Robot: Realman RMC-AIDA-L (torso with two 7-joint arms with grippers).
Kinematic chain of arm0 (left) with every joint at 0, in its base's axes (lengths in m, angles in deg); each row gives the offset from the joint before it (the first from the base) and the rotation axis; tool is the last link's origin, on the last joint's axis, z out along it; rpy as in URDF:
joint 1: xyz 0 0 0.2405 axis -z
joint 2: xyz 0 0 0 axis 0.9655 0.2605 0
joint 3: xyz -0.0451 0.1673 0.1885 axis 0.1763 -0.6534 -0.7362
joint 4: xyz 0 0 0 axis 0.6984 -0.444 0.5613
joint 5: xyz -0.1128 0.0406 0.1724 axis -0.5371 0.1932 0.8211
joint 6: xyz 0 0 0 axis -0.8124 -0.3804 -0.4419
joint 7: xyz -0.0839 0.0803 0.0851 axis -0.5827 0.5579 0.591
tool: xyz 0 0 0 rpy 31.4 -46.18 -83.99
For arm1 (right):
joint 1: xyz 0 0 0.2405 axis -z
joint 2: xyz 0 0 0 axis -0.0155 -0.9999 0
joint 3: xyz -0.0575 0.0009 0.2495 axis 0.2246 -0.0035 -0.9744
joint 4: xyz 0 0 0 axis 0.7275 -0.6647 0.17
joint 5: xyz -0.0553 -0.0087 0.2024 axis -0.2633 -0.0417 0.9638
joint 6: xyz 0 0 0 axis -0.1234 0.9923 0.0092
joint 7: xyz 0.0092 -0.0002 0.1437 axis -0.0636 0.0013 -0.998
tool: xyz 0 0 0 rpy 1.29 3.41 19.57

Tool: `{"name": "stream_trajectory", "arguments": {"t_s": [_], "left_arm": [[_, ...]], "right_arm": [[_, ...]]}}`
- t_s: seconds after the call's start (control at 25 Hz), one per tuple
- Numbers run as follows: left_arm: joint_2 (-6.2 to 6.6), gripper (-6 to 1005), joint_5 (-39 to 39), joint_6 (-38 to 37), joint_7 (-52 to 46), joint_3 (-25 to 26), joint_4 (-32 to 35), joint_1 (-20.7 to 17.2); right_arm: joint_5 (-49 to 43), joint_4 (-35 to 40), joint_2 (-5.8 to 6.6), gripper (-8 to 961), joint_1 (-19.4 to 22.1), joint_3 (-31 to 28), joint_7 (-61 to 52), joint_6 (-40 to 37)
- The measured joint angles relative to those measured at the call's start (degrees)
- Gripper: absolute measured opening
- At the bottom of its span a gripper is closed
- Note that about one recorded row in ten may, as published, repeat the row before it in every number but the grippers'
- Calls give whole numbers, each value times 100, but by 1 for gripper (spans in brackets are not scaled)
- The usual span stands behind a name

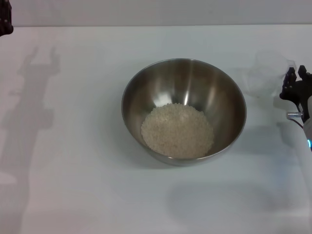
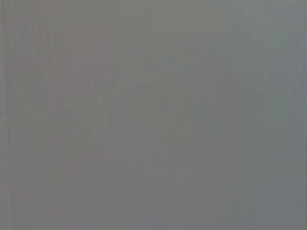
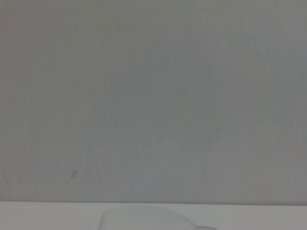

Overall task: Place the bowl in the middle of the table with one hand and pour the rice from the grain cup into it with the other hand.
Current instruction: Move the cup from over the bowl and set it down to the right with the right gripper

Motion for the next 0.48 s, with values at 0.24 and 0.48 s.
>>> {"name": "stream_trajectory", "arguments": {"t_s": [0.24, 0.48], "left_arm": [[0, 449, 0, -9, 0, 0, 0, -8], [0, 449, 0, -13, 0, 0, 0, -12]], "right_arm": [[3, -49, -7, 281, 77, 2, 0, -21], [-3, -195, -11, 392, 184, 19, 34, -86]]}}
